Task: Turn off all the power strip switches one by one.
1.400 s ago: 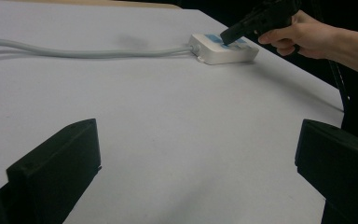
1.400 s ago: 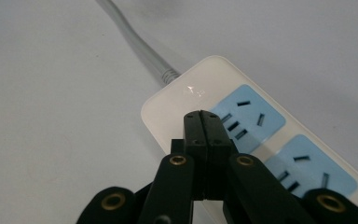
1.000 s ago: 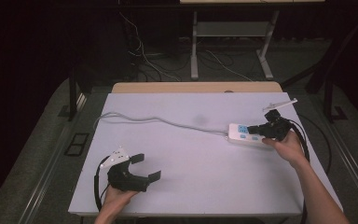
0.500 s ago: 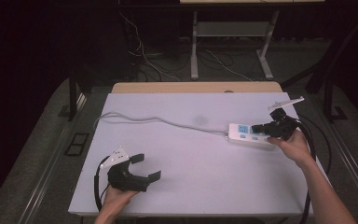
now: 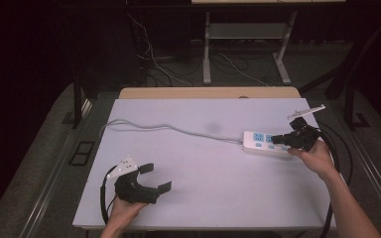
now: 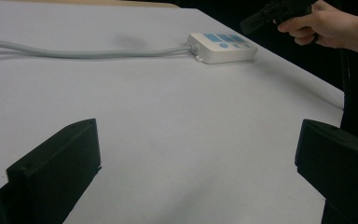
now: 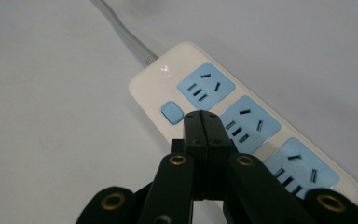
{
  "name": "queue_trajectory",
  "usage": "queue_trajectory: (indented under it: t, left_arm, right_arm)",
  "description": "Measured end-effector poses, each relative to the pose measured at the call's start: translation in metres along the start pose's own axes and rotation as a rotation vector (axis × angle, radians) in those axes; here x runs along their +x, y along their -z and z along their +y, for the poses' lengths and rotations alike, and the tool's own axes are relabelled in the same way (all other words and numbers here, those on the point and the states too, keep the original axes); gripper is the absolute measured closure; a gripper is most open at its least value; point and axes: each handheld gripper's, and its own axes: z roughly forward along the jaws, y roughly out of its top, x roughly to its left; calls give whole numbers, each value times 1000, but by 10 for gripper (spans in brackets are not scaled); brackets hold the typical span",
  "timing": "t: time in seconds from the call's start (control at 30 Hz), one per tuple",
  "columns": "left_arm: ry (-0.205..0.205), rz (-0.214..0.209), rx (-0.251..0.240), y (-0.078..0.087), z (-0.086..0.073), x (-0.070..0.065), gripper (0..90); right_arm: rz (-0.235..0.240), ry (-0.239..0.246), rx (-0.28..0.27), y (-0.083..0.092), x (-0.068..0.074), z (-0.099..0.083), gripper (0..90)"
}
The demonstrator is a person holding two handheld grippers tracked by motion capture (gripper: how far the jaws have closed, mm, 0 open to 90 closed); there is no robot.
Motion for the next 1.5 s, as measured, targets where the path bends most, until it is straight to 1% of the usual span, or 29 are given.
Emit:
queue_trajectory:
  t: [0.33,0.47,0.73,0.87,1.1,1.17,1.27,1.5]
  left_arm:
    - [-2,-1,0,0,0,0,0]
    - [-1,0,0,0,0,0,0]
    - [0,1,-1,0,0,0,0]
    - [-4,3,-3,1,0,0,0]
    - [-2,3,-2,0,0,0,0]
    - [-5,1,0,0,0,-1,0]
    - [-11,1,2,-1,0,-1,0]
    - [-8,3,-2,0,0,-1,0]
  right_arm:
    - [-2,-12,21,-6,-4,-6,900]
    - [-6,-19,20,-8,-6,-8,900]
    - [-1,-20,27,-16,-6,-8,900]
    - [-6,-22,39,-21,-6,-9,900]
    - [-4,-31,14,-21,-8,-12,900]
    - [-3,-31,15,-21,-8,-12,900]
    - [-8,-19,17,-21,-7,-12,900]
    - [4,-20,4,-21,-9,-14,900]
